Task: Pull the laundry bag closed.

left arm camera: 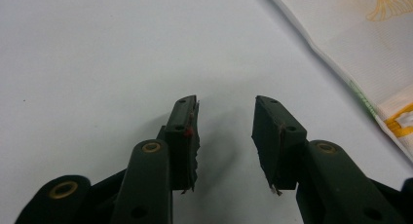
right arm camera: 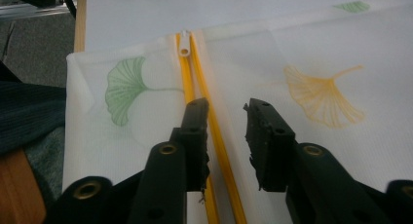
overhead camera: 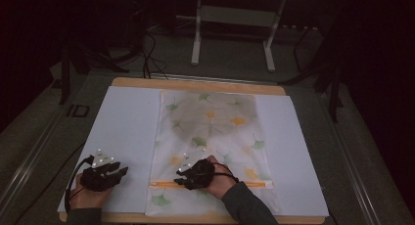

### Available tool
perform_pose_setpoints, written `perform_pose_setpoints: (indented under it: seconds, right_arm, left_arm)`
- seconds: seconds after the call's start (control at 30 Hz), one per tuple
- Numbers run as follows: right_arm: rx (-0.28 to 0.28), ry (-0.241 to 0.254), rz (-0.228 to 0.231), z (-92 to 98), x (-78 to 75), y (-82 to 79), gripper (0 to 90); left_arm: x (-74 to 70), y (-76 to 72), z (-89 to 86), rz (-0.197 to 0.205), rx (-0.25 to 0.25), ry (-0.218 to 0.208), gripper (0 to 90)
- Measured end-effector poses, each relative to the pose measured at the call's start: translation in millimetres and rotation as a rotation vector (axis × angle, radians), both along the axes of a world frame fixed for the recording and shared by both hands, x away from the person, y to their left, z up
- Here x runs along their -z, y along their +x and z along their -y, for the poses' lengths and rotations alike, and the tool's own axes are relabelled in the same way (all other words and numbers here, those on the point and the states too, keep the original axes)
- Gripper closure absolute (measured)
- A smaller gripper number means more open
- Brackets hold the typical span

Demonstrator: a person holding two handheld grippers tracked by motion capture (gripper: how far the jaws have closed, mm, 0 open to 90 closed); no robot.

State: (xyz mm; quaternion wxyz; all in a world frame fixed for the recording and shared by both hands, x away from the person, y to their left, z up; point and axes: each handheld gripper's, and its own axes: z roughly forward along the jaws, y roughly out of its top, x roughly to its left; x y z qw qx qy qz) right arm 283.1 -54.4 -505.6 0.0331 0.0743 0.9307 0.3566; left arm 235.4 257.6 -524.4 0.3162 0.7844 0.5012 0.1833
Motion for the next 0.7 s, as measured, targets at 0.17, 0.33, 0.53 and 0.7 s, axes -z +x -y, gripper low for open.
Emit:
perform_pose_setpoints:
  seconds: [0.17, 0.33, 0.53, 0.7]
  right_arm:
    - [-0.012, 0.012, -0.006, -9.0, 2.7, -1.2, 71.5]
    - [-0.021, 0.012, -0.01, -16.8, 5.2, -2.8, 71.5]
    - [-0.028, 0.017, -0.016, -27.5, 9.8, -5.4, 73.2]
    - [-0.041, 0.018, -0.017, -36.3, 12.2, -8.5, 75.4]
  left_arm:
    - [-0.1, 0.0, 0.0, 0.001, 0.001, 0.0, 61.5]
    - [-0.1, 0.0, 0.2, 0.001, 0.0, -0.001, 61.5]
    - [-0.3, 0.2, 1.2, 0.001, 0.006, -0.001, 61.4]
    - [-0.4, 0.3, 1.2, -0.002, 0.008, 0.0, 61.4]
